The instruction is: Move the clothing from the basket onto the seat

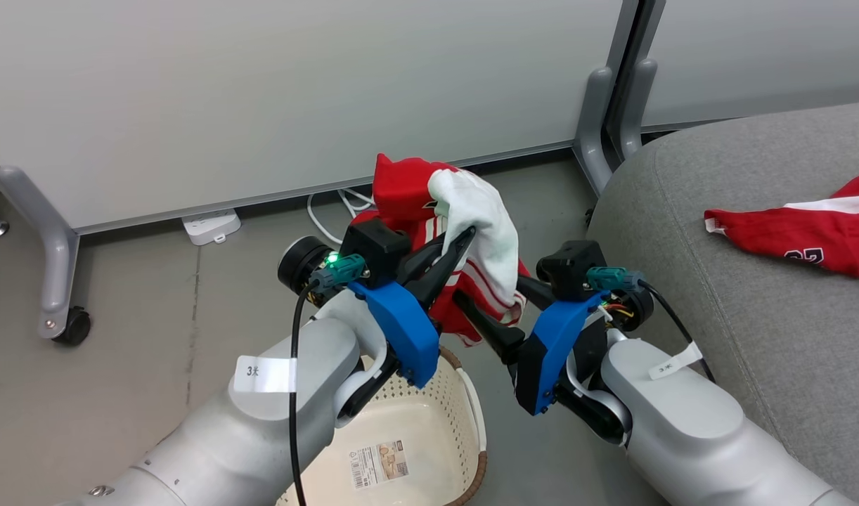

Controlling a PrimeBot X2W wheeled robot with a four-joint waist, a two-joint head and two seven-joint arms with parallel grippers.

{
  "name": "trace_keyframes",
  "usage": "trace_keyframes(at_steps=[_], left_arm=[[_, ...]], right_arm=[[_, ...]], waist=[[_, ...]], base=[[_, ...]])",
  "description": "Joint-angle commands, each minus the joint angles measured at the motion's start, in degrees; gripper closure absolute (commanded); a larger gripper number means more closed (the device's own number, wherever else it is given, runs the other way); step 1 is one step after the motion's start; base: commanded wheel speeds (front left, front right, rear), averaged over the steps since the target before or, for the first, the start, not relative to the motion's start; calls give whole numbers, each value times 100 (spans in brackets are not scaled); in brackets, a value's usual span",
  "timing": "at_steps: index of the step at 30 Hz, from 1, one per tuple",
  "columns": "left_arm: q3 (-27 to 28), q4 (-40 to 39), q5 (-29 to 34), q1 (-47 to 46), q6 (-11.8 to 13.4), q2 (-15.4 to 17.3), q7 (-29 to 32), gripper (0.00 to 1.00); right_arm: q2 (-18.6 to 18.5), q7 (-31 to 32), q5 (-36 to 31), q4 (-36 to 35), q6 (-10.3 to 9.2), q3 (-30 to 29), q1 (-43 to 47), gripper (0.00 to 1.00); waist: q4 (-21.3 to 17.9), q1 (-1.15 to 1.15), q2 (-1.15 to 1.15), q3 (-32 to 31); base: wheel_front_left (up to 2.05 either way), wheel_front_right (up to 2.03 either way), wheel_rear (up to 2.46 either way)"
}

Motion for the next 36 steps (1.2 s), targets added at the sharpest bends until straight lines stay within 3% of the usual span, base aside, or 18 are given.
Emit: trace_keyframes(at_steps=[1, 2, 14, 36], left_arm=[[4, -21, -7, -100, -4, 15, -40, 100], [1, -22, -16, -99, -4, 21, -41, 100], [15, -3, -59, 40, -4, 62, -42, 100], [161, -3, 37, 237, -4, 106, -42, 100]], right_arm=[[11, -52, 44, 26, 3, 52, -111, 67], [3, -99, 108, 46, 3, 134, -148, 100], [-70, -509, 659, 399, 3, 786, -363, 100], [-96, -819, 1300, 690, 2, 1443, -559, 100]], waist=[[-7, 0, 0, -3], [-12, 0, 0, -11], [-65, 0, 0, -162], [-162, 0, 0, -304]], base=[[0, 0, 0], [0, 0, 0], [0, 0, 0], [0, 0, 0]])
